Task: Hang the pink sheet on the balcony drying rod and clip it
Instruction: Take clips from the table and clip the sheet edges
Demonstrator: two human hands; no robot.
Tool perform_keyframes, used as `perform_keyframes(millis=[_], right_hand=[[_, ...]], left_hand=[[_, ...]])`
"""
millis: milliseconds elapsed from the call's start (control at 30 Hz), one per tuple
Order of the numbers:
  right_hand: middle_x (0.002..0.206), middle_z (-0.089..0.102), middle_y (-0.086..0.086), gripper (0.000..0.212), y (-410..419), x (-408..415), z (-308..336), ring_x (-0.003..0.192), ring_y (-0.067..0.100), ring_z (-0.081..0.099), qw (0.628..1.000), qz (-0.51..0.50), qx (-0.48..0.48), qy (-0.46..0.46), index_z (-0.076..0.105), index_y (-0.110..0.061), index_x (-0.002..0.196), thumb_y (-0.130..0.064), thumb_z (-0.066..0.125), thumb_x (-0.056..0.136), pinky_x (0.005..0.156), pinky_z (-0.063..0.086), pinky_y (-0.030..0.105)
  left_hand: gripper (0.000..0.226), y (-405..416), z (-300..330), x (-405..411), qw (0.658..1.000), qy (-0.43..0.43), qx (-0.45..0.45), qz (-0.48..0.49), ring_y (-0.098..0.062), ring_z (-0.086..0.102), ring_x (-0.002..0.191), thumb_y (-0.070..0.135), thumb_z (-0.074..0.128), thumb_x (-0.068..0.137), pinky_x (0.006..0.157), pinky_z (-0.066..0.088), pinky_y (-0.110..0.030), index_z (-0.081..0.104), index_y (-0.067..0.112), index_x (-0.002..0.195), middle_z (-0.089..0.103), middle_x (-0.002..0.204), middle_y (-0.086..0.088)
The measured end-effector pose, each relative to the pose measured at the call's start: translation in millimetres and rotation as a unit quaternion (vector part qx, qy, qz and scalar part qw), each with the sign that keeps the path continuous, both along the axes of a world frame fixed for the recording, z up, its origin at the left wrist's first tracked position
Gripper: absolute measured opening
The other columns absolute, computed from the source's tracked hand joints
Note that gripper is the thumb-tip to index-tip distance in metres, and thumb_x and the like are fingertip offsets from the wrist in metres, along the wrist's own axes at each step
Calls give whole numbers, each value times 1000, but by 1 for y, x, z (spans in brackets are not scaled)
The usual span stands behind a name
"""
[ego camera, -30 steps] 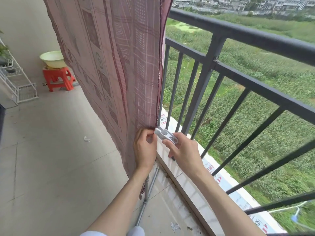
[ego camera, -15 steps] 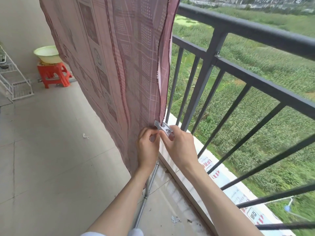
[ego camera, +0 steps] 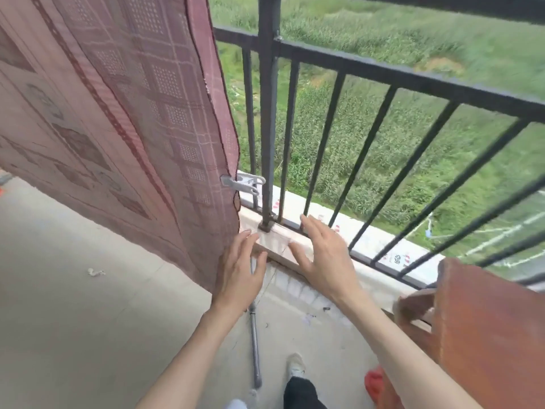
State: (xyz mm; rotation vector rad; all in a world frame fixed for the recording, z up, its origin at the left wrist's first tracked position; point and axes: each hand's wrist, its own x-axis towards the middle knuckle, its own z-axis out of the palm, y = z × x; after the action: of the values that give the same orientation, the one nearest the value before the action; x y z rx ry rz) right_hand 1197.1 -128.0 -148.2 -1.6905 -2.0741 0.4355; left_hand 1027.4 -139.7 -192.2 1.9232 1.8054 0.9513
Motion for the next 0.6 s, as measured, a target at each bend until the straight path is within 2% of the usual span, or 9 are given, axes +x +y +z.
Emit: perform_keyframes(millis=[100,233,367,500,600], right_hand=[[150,33,8,60,-50,30,-22,140,25,27,995,-86,-35,-37,30,-19,144,-46,43,92,114,23,48],[156,18,3,64,-125,64,-35,145,21,13,977,-190,-83,-44,17,-24,147,-46,43,93,115,10,47],[158,10,-1,66,-193,103,-48,145,18,7,945,-297,-131,-41,6,-28,148,-47,37,94,117,6,45],[157,12,1,60,-258,131,-76,145,20,8,897,-398,-191,-29,13,-23,148,-44,34,96,117,6,43],[152,28,2,53,-302,153,-101,142,19,21,849,-480,-222,3,27,-19,144,-37,38,96,116,16,38]], left_hand=[[55,-21,-8,20,990,63,-37,-119,-17,33,131,42,30,86,109,26,-33,42,18,134,40,141,-4],[59,-54,-17,57,956,144,-62,-249,-23,23,140,45,24,87,114,22,-45,32,22,140,31,149,-5],[54,-89,-30,113,913,161,-93,-363,-31,35,134,41,34,86,107,32,-50,40,19,134,41,143,-10],[53,-128,-56,153,865,185,-121,-451,-35,43,128,41,36,85,102,36,-52,47,16,130,47,138,-14],[59,-154,-77,183,829,214,-142,-497,-31,33,135,46,28,85,108,31,-50,38,20,137,34,147,-10]])
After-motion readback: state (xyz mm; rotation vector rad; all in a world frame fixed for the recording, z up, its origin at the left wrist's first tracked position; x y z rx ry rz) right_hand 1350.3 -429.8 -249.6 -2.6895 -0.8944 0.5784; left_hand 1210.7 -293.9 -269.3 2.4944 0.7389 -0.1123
